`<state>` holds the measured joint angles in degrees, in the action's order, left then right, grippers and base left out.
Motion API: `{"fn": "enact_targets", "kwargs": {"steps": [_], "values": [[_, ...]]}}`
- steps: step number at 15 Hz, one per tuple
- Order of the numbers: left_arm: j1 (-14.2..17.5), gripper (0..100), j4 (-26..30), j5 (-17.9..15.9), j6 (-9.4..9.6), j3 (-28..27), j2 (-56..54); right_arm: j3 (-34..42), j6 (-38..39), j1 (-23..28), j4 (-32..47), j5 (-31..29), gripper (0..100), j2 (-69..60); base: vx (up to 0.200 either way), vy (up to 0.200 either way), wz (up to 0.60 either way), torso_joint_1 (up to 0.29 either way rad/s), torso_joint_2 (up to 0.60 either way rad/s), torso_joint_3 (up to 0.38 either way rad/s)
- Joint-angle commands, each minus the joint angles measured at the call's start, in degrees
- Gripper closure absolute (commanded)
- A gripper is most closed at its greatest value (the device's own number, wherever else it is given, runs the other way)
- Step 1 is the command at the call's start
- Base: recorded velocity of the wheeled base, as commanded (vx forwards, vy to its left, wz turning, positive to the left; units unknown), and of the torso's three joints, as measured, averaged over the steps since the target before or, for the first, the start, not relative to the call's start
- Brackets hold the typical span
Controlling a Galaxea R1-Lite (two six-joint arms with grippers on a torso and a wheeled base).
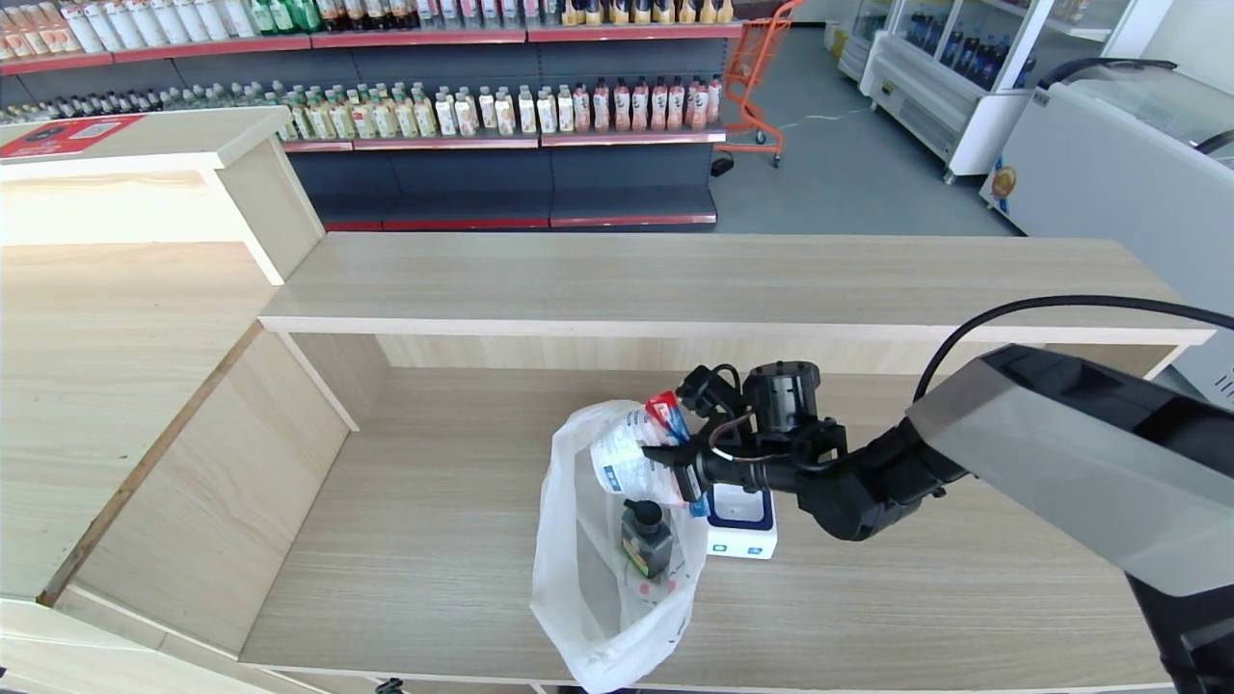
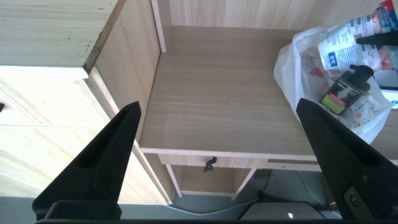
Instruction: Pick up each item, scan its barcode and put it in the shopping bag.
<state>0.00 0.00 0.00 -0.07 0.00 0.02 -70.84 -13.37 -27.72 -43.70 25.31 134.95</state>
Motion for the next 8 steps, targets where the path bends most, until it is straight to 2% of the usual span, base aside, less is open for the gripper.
{"fn": "enact_targets", "kwargs": {"steps": [1, 5, 6, 8], "values": [[0.0, 0, 0.0, -0.09, -0.01, 0.0, -0.02, -0.35, -0.95, 0.21, 0.02, -0.96, 100, 2.51, 0.0, 0.0, 0.0, 0.0, 0.0, 0.0], [0.0, 0, 0.0, 0.0, -0.01, 0.0, -0.02, -2.2, -1.57, 0.3, -0.07, -1.58, 100, 4.88, 0.0, 0.0, 0.0, 0.0, 0.0, 0.0], [0.0, 0, 0.0, -0.09, -0.01, 0.0, -0.02, -2.55, -1.57, 0.3, -0.07, -1.49, 0, 5.15, 0.0, 0.0, 0.0, 0.0, 0.0, 0.0], [0.0, 0, 0.0, 0.0, -0.01, 0.0, -0.02, -2.72, -0.95, 0.21, 0.02, -1.31, 0, 4.88, 0.0, 0.0, 0.0, 0.0, 0.0, 0.0]]}}
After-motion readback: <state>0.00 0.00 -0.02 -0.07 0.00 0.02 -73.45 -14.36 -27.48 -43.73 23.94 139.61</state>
